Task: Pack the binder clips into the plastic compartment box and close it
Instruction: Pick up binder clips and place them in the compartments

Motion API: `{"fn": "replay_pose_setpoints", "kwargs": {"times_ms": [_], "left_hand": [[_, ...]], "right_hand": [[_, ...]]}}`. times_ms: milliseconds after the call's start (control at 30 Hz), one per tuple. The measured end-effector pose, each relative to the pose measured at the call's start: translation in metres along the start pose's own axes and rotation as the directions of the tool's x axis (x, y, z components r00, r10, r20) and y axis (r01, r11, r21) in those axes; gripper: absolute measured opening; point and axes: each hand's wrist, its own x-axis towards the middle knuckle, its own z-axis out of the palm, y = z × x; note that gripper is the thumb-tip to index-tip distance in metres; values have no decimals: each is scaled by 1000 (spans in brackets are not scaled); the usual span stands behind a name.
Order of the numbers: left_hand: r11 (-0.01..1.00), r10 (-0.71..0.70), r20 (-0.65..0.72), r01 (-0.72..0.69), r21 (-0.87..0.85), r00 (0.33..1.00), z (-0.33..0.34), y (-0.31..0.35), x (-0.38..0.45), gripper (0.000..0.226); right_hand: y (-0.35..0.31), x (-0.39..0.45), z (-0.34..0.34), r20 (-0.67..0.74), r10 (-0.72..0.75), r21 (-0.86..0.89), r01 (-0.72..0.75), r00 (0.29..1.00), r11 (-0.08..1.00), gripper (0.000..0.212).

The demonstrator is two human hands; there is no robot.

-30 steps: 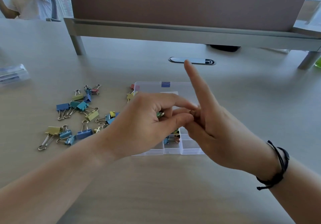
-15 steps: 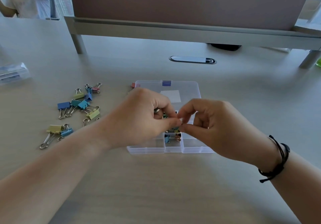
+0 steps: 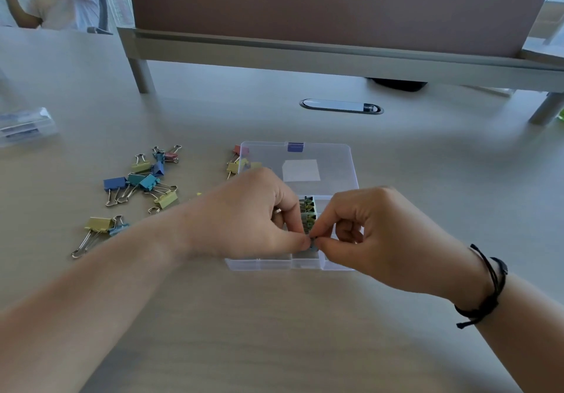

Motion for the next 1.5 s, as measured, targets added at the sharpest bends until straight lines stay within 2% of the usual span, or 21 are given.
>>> {"fn": "replay_pose_setpoints", "kwargs": {"times_ms": [167, 367, 567, 700, 767, 867, 967, 1100, 1167, 1267, 1333, 1500], "left_hand": [[993, 20, -35, -16, 116, 999, 5, -1, 0, 17], [994, -18, -88, 27, 108, 996, 14, 0, 2, 22], [994, -61, -81, 68, 83, 995, 14, 1, 4, 22], [994, -37, -87, 45, 100, 996, 11, 0, 3, 24], [999, -40, -121, 42, 16, 992, 11, 1, 2, 33], [977, -47, -151, 14, -214, 987, 10, -1, 5, 40], [921, -11, -47, -8, -388, 999, 10, 1, 4, 42], [803, 36, 75, 16, -595, 996, 12, 8, 1, 39], [777, 45, 85, 19, -629, 995, 11, 9, 0, 45], [761, 8, 95, 55, -647, 995, 10, 12, 0, 50], [758, -8, 87, 63, -649, 996, 9, 12, 1, 46], [813, -51, 91, 94, -574, 995, 2, 8, 2, 34]], "right_hand": [[3, 1, 4, -1, -20, -25, 20, 1000, 999, 13], [2, 3, 8, -10, -4, -49, 4, 1000, 999, 16], [4, 2, 4, 29, -6, -63, 8, 1000, 998, 13], [3, 1, 1, -51, -8, -2, 8, 999, 1000, 21], [2, 2, 2, -111, -2, 54, 8, 994, 999, 21], [-2, 2, 2, -202, 11, 184, 27, 979, 983, 20], [-7, 2, 0, -189, -1, 281, 55, 982, 958, 23], [-7, 2, 3, -138, -86, 191, 111, 987, 975, 29], [-7, 2, 3, -144, -96, 157, 118, 985, 980, 31], [-10, 0, 2, -142, -39, 229, 72, 989, 971, 19], [-10, 0, 1, -156, -16, 224, 51, 988, 973, 10], [-10, 3, -3, -207, 49, 131, -22, 977, 991, 14]]}}
